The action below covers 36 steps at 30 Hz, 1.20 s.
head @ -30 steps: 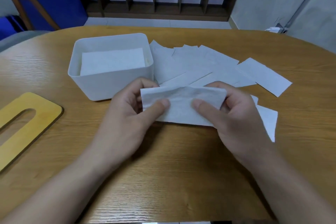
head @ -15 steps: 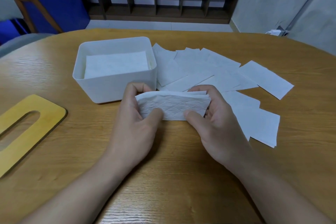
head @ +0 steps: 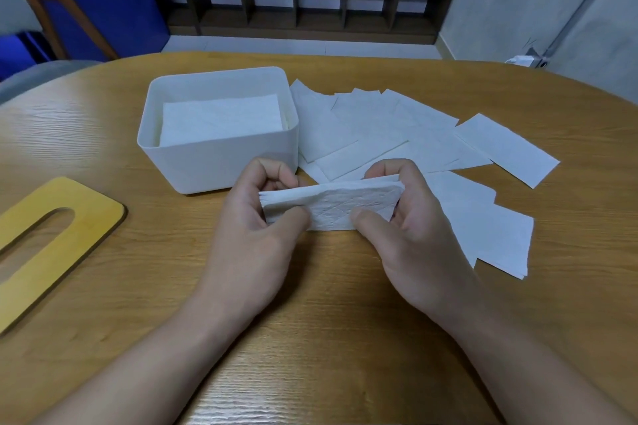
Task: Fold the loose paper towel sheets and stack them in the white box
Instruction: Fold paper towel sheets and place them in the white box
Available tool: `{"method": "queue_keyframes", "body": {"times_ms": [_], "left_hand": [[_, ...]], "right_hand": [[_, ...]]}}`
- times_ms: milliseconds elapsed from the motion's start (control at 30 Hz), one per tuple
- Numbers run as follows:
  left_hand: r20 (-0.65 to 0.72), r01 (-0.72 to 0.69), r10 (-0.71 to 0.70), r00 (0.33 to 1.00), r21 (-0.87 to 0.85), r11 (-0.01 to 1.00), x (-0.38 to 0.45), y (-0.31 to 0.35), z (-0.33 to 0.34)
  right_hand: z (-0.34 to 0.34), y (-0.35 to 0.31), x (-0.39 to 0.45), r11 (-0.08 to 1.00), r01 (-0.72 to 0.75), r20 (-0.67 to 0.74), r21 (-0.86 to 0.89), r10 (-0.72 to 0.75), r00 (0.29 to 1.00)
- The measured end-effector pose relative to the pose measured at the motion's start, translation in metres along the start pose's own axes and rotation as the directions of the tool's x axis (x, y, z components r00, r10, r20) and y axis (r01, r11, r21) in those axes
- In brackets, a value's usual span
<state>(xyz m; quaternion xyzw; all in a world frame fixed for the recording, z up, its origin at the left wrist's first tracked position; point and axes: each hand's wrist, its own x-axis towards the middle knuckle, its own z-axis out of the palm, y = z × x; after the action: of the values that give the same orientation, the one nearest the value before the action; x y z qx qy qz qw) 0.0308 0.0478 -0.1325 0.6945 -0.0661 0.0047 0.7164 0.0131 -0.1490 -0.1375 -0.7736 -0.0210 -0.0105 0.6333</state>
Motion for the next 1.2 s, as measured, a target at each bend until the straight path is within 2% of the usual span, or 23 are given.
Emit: {"method": "queue_keyframes", "body": {"times_ms": [267,367,500,567,700,900,1067,1200], "left_hand": [[-0.027,-0.031,0.034,0.999,0.104,0.994,0.000,-0.004,-0.006],[-0.020,-0.030,0.033,0.999,0.149,0.988,0.001,-0.006,-0.012],[0.016,-0.075,0.076,0.997,0.448,0.891,-0.004,-0.006,-0.026],[0.014,-0.111,0.121,0.993,0.518,0.848,-0.008,-0.002,-0.030],[-0.017,-0.124,0.144,0.989,0.415,0.901,-0.011,0.008,-0.039],[-0.070,-0.185,0.221,0.973,0.340,0.922,-0.007,0.035,-0.049],[-0.143,-0.322,0.432,0.890,0.476,0.819,0.011,0.053,-0.067],[-0.218,-0.304,0.497,0.840,0.569,0.764,0.041,0.055,-0.086]], "right_hand": [[-0.008,0.001,0.001,0.999,0.008,-0.026,-0.034,-0.008,1.000],[-0.020,0.001,0.004,0.990,0.013,-0.012,-0.139,-0.015,1.000],[-0.026,-0.001,0.007,0.990,0.014,-0.040,-0.141,-0.020,0.999],[-0.024,-0.004,0.005,0.995,0.013,-0.050,-0.101,-0.018,0.999],[-0.016,-0.012,0.003,0.999,0.010,-0.076,0.035,-0.008,0.997],[-0.004,-0.030,0.003,0.997,0.028,-0.294,0.078,-0.004,0.956],[0.019,-0.066,0.032,0.983,0.181,-0.356,-0.021,-0.177,0.918],[0.044,-0.094,0.079,0.938,0.286,-0.288,-0.195,-0.334,0.898]]}}
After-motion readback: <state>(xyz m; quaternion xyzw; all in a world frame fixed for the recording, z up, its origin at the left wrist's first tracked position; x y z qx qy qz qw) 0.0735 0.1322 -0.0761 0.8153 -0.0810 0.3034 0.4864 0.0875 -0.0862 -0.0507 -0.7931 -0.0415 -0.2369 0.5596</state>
